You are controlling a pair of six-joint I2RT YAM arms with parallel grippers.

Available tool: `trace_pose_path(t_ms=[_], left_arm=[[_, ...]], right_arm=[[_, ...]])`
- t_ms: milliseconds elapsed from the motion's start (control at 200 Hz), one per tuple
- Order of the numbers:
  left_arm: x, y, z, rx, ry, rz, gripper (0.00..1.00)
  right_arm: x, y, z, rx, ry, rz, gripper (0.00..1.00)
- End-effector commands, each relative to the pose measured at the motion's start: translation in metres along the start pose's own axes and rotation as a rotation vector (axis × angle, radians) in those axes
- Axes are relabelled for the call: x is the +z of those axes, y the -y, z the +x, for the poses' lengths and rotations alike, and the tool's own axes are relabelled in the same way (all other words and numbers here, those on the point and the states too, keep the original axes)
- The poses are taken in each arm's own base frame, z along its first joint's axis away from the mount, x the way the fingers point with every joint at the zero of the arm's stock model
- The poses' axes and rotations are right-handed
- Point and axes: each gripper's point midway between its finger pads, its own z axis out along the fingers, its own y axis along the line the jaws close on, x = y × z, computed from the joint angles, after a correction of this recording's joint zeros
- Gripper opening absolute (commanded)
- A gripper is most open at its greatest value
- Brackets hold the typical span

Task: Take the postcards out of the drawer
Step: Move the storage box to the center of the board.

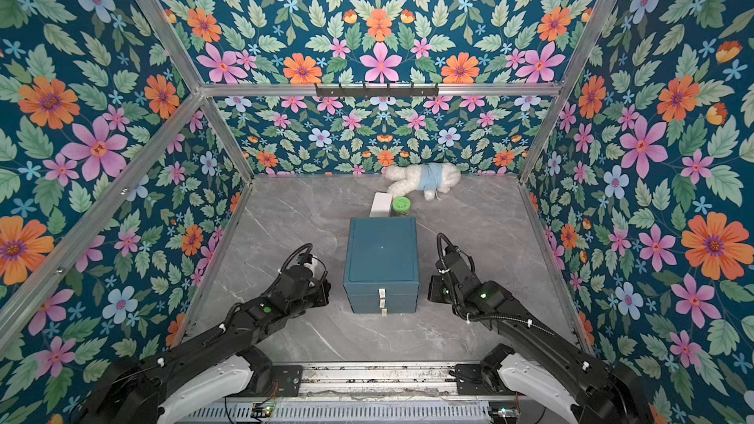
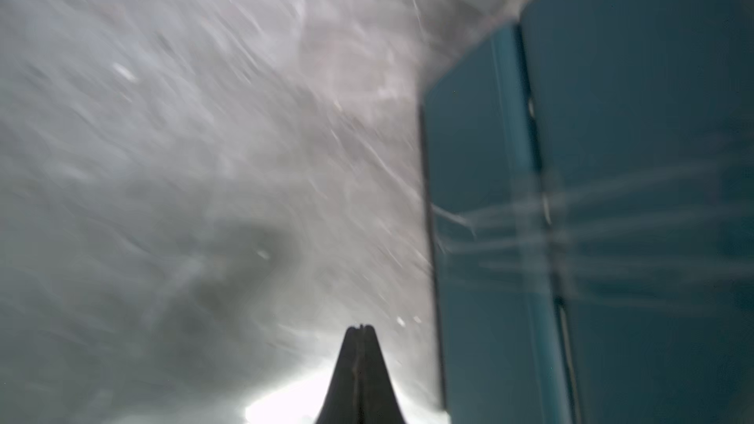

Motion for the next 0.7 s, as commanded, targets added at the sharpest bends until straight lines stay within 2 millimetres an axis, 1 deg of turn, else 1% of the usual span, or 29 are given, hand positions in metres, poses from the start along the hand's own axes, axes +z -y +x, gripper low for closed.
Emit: trace_pose_path(t_ms=[0, 195, 305, 415, 490, 545, 695], left_arm=[[0.001, 0.029, -0.004, -0.103, 0.031, 0.078, 0.0], [0.007, 0.058, -0.003, -0.052, 0.03, 0.071, 0.0], [0.012, 0.073, -0.005, -0.037, 0.018, 0.075, 0.0], [0.018, 0.084, -0.014, -0.018, 0.032, 0.064, 0.0], [0.02, 0.091, -0.024, 0.001, 0.057, 0.059, 0.0], [0.022, 0.093, -0.032, 0.017, 0.082, 0.039, 0.0], [0.024, 0.094, -0.049, 0.052, 0.136, -0.011, 0.0]], right_arm=[[0.003, -0.016, -0.009, -0.004, 0.013, -0.02, 0.0], [0.014, -0.035, -0.014, -0.042, -0.016, -0.015, 0.0], [0.017, -0.047, -0.025, -0.049, 0.003, -0.034, 0.0], [0.024, -0.06, -0.04, -0.074, 0.034, -0.048, 0.0], [0.031, -0.069, -0.05, -0.101, 0.046, -0.046, 0.0], [0.037, -0.075, -0.058, -0.13, 0.049, -0.037, 0.0], [0.056, -0.077, -0.085, -0.22, 0.06, 0.044, 0.0]])
